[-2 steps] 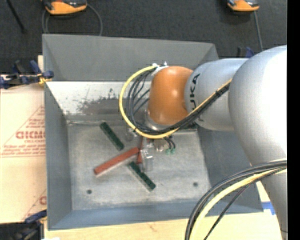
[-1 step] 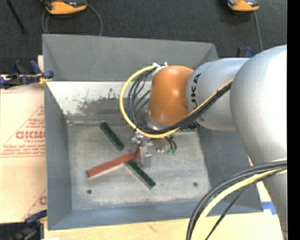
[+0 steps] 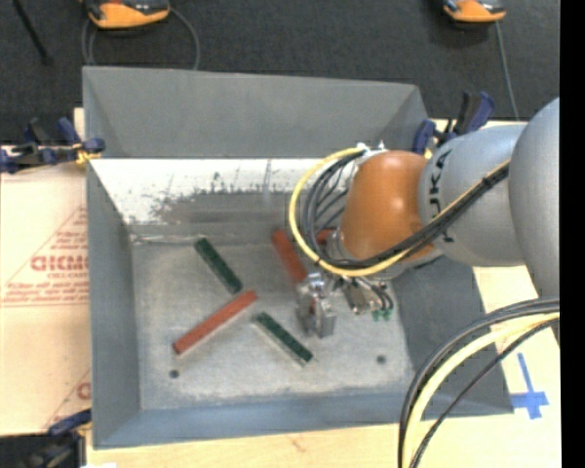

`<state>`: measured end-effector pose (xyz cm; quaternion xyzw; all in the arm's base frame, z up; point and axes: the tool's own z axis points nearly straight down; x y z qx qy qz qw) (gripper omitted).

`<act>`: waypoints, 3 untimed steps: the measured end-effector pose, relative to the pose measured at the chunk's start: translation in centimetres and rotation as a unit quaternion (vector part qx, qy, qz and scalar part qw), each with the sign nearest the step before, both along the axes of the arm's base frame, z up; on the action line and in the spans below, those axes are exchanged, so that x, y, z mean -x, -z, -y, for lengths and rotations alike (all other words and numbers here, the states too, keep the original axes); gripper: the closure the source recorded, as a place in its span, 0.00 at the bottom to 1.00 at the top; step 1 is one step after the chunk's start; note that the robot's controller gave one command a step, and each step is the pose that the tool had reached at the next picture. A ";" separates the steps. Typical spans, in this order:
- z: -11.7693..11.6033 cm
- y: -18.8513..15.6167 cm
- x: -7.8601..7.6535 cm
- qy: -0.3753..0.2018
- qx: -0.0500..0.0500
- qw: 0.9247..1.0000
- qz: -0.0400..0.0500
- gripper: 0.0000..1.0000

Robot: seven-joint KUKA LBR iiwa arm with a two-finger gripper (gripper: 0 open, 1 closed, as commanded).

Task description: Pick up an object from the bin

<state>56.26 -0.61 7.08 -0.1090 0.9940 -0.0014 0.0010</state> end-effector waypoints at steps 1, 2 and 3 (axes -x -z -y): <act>-0.3 0.0 -0.1 -0.003 0.000 1.000 0.001 0.00; 6.0 -1.3 -4.0 -0.076 0.001 0.997 0.002 0.00; 7.1 -0.1 -9.1 -0.034 -0.002 0.999 0.002 0.00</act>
Offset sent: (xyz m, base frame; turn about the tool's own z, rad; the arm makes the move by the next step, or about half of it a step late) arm 0.0000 0.0000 0.0000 0.0000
